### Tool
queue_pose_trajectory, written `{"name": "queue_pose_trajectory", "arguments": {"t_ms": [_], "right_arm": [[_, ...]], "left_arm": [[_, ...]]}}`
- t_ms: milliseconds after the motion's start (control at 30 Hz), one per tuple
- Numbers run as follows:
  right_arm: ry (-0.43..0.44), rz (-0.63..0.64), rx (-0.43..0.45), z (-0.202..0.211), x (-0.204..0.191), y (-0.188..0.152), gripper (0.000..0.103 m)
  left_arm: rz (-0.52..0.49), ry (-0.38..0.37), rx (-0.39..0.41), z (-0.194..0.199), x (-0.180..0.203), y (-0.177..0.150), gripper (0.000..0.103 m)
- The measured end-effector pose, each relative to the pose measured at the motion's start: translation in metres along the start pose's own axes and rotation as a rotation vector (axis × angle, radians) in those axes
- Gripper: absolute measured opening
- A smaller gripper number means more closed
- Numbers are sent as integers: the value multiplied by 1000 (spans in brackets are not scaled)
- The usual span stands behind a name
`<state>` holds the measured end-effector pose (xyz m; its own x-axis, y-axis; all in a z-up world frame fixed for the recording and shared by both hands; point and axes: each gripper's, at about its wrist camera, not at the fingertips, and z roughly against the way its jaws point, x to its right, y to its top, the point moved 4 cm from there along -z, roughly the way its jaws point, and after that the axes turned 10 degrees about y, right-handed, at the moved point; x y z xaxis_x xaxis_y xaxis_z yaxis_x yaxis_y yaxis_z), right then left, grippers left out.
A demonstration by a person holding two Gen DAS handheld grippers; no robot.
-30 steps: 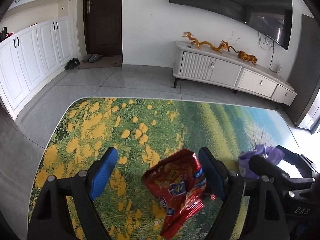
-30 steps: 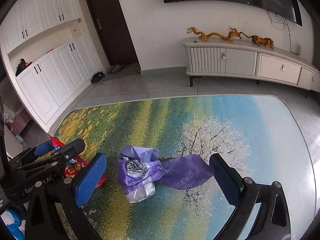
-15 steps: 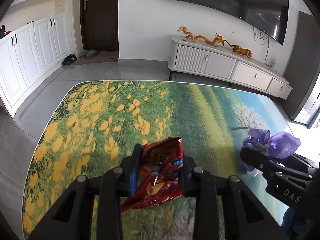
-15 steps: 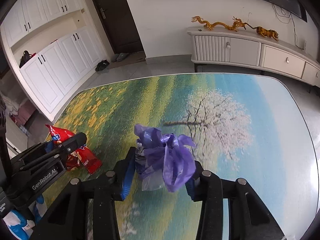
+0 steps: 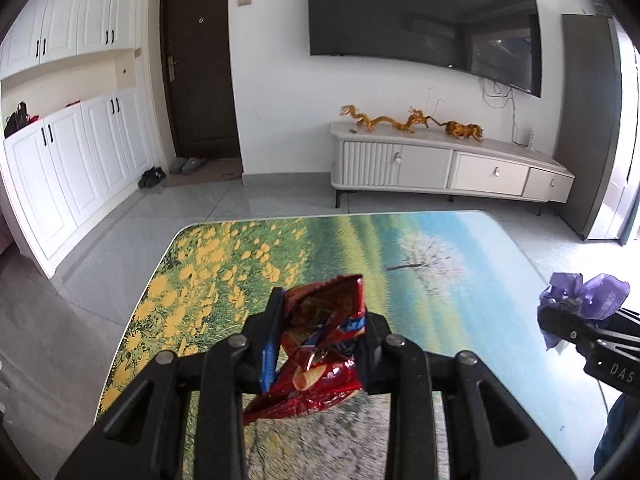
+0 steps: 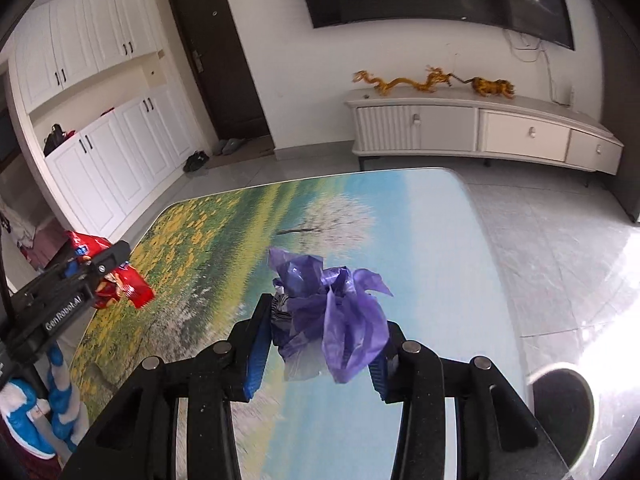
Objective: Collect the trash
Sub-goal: 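Carry the red snack bag and purple bag over the bin and open both grippers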
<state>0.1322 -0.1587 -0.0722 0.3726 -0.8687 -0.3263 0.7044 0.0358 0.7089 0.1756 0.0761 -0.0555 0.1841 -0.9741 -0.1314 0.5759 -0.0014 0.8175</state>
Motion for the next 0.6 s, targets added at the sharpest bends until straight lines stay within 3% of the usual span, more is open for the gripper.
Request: {"name": "queue_pose_trajectory", "arguments": {"t_ms": [333, 600], "right_arm": [[-176, -89, 64, 93, 68, -33, 40], [-289, -191, 73, 139, 130, -66, 42]], "left_arm": [[-108, -95, 114, 76, 66, 11, 29], [-201, -212, 99, 97, 141, 11, 29]]}}
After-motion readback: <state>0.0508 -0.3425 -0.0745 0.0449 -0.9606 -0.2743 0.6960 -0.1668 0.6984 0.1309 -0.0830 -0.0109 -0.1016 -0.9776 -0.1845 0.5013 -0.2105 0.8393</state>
